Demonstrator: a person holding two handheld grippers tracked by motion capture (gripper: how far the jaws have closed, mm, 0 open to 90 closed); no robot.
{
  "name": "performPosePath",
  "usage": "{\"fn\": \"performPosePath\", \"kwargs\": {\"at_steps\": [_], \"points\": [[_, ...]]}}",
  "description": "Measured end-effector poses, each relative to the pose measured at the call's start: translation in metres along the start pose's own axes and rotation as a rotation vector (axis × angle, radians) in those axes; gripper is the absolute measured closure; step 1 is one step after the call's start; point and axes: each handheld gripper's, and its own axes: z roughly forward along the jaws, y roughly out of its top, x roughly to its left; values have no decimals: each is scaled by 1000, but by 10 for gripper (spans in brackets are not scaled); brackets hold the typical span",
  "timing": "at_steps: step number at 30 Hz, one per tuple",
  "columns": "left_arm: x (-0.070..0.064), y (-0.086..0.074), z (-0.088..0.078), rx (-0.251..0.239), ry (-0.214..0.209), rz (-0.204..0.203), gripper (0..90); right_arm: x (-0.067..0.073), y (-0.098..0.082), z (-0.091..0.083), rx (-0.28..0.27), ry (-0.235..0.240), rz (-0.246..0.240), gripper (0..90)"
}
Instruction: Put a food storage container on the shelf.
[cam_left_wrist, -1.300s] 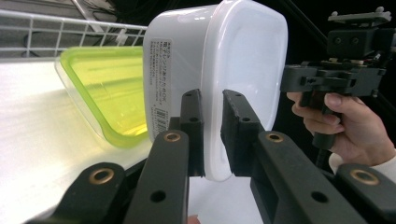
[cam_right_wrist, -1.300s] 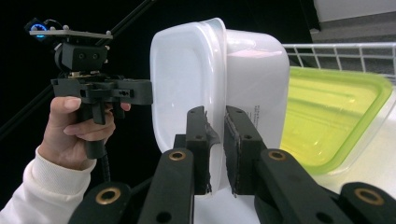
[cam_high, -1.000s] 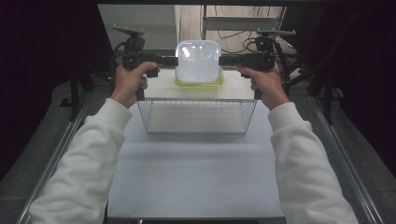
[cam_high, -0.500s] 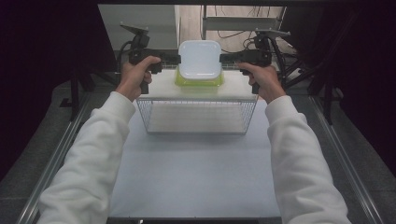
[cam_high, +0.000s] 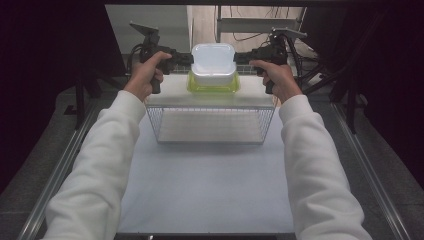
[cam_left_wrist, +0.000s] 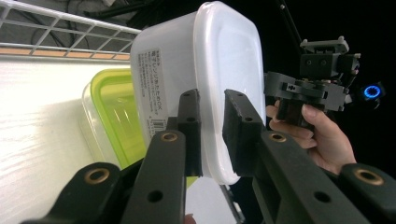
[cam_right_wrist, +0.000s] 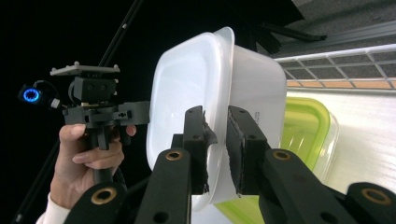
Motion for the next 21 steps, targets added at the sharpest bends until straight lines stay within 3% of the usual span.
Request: {"fn": "performPosePath", "kwargs": {"at_steps": [4, 5, 11, 21], "points": [[6, 5, 4, -9, -12, -32, 768, -4, 3, 2, 2, -5, 36, 761], [8, 7, 6, -17, -15, -44, 767, -7, 5, 3, 3, -4, 65, 754], [14, 10, 10, -29, -37, -70, 761, -15, 7, 6, -5, 3, 105, 742], [17, 11, 10, -40, -52, -75, 762, -17, 8, 7, -19, 12, 113, 742]]}}
